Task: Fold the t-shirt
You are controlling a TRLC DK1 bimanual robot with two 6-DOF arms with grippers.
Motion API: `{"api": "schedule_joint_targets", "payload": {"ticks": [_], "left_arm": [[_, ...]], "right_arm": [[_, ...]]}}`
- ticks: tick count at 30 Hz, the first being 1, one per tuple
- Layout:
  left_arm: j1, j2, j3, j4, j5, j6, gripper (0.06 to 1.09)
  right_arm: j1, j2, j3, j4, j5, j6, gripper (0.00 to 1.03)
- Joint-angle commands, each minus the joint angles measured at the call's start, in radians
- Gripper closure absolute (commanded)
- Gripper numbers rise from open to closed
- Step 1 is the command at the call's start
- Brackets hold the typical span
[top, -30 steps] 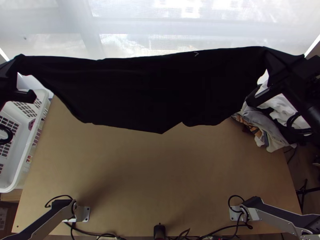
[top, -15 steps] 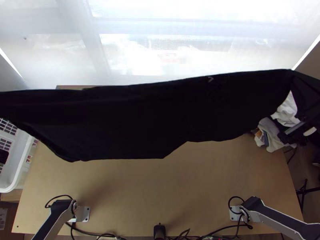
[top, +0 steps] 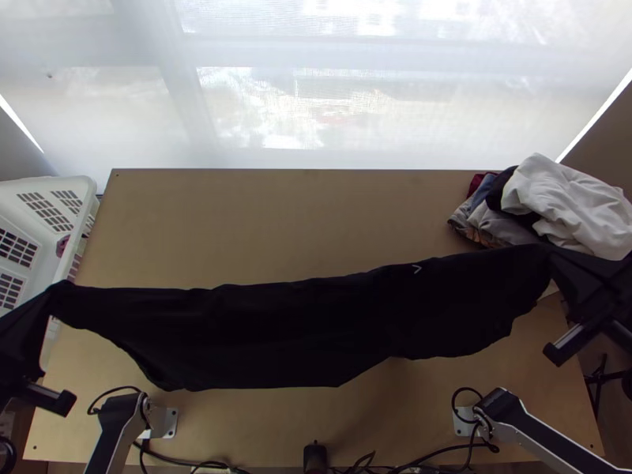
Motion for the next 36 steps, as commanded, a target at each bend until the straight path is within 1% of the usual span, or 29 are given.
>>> {"api": "schedule_joint_targets", "payload": {"ticks": [1, 3, 5, 7, 10, 13, 15, 18, 21, 25, 29, 30, 31, 32, 33, 35, 36], "left_arm": [[0.059, 0.019, -0.296, 0.049, 0.104, -0.006, 1.05], [0.047, 0.092, -0.394, 0.113, 0.104, -0.030, 1.05], [0.016, 0.176, -0.486, 0.225, 0.094, -0.080, 1.05], [-0.034, 0.260, -0.563, 0.340, 0.034, -0.095, 1.05], [-0.105, 0.377, -0.649, 0.516, -0.036, -0.109, 1.05], [-0.156, 0.487, -0.702, 0.668, -0.085, -0.110, 1.05], [-0.163, 0.566, -0.721, 0.757, -0.096, -0.115, 1.05], [-0.163, 0.685, -0.722, 0.860, -0.131, -0.121, 1.05], [-0.159, 0.793, -0.712, 0.961, -0.170, -0.122, 1.05], [-0.157, 0.934, -0.664, 1.041, -0.202, -0.130, 1.05], [-0.165, 1.063, -0.612, 1.105, -0.255, -0.136, 1.05], [-0.169, 1.087, -0.600, 1.119, -0.266, -0.139, 1.05], [-0.171, 1.109, -0.590, 1.133, -0.286, -0.142, 1.03], [-0.171, 1.125, -0.577, 1.141, -0.295, -0.149, 0.97], [-0.171, 1.138, -0.566, 1.141, -0.297, -0.158, 0.86], [-0.171, 1.144, -0.549, 1.135, -0.301, -0.182, 0.60], [-0.171, 1.141, -0.540, 1.118, -0.301, -0.193, 0.49]], "right_arm": [[0.003, -0.059, -0.335, 0.145, -0.037, 0.049, 1.00], [0.002, -0.054, -0.465, 0.242, -0.055, 0.045, 1.00], [-0.014, -0.036, -0.592, 0.361, -0.068, 0.026, 1.00], [-0.041, -0.001, -0.697, 0.478, -0.087, 0.006, 1.00], [-0.126, 0.067, -0.824, 0.677, -0.143, -0.009, 1.00], [-0.198, 0.167, -0.925, 0.884, -0.158, -0.018, 1.00], [-0.248, 0.265, -0.954, 0.998, -0.181, -0.023, 1.00], [-0.293, 0.429, -0.941, 1.133, -0.186, -0.032, 1.00], [-0.323, 0.599, -0.879, 1.233, -0.186, -0.043, 1.00], [-0.350, 0.820, -0.746, 1.294, -0.186, -0.049, 1.00], [-0.376, 1.003, -0.614, 1.303, -0.186, -0.047, 1.00], [-0.379, 1.030, -0.591, 1.305, -0.184, -0.041, 0.99], [-0.380, 1.045, -0.577, 1.303, -0.183, -0.034, 0.92], [-0.380, 1.052, -0.571, 1.303, -0.179, -0.032, 0.81], [-0.377, 1.049, -0.571, 1.302, -0.176, -0.021, 0.68], [-0.370, 1.019, -0.577, 1.265, -0.172, -0.004, 0.40], [-0.360, 0.995, -0.589, 1.245, -0.172, -0.004, 0.24]]}}
